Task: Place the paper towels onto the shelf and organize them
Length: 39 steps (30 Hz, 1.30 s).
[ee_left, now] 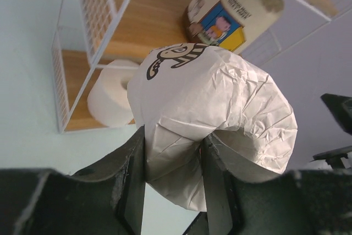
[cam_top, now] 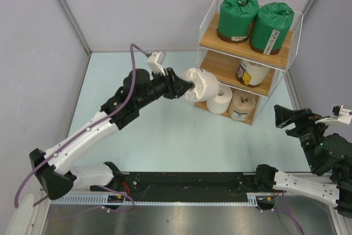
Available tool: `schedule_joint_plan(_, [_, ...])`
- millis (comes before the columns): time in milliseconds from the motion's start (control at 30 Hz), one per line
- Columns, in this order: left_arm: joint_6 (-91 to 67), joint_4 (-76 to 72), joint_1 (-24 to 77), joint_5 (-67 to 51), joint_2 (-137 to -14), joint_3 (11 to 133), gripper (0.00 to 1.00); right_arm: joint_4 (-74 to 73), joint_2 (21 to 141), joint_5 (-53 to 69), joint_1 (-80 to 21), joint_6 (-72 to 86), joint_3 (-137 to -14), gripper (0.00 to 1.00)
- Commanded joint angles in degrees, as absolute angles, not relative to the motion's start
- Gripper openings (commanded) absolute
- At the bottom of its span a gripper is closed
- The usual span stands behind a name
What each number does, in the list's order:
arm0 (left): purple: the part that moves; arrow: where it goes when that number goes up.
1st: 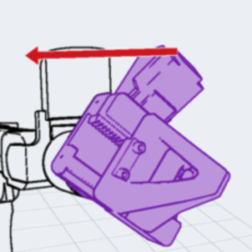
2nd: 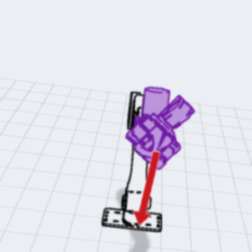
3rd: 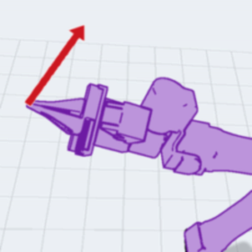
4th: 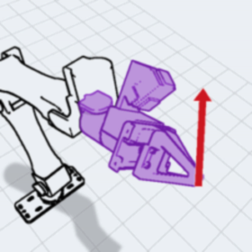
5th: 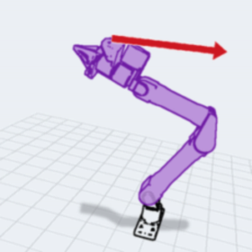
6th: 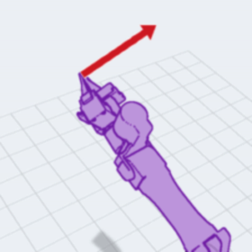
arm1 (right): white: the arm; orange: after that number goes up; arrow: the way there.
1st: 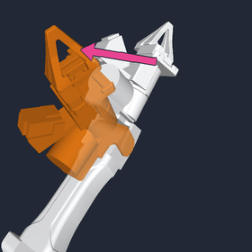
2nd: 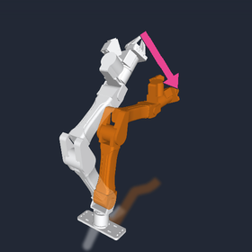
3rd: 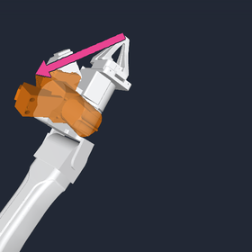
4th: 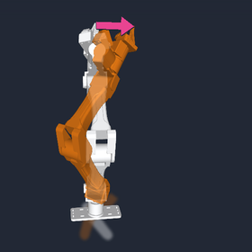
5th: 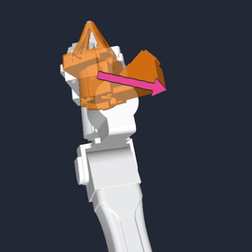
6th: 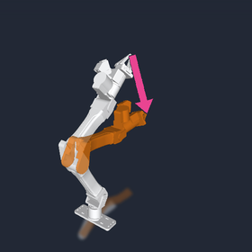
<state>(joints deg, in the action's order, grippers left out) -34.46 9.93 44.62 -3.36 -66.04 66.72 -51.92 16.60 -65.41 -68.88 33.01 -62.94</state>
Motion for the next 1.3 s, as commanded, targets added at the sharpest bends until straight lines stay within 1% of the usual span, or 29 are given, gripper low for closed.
schedule_joint_plan(0, [-32.44,4.3,48.07,-2.64,-70.74,76.1,0.36,-50.71,17.67,-65.21,-68.82,34.36,-62.93,0.8])
schedule_joint_plan(267, [-31.29,2.03,50.18,0.09,-81.28,84.54,0.34,-50.27,16.96,-63.9,-67.33,33.66,-62.93,0.8])
schedule_joint_plan(300, [-31.03,2.28,50.19,1.83,-81.99,85.16,0.34,-50.36,16.88,-63.81,-67.06,33.66,-62.93,0.8])
schedule_joint_plan(500, [-29.36,3.16,50.19,7.37,-85.07,88.15,0.33,-50.54,16.44,-62.58,-65.13,33.22,-62.93,0.8])
schedule_joint_plan(600, [-28.48,3.78,50.19,7.91,-87.35,90.61,0.31,-50.54,16.17,-62.58,-64.95,32.87,-62.93,0.8])
schedule_joint_plan(933, [-27.25,5.18,50.36,9.49,-93.68,97.2,0.3,-51.85,14.24,-63.1,-64.69,32.87,-62.93,0.8])
schedule_joint_plan(1267, [-26.02,8.17,50.89,13.7,-95.71,99.14,0.3,-49.83,14.15,-63.02,-64.69,30.5,-62.93,0.8])
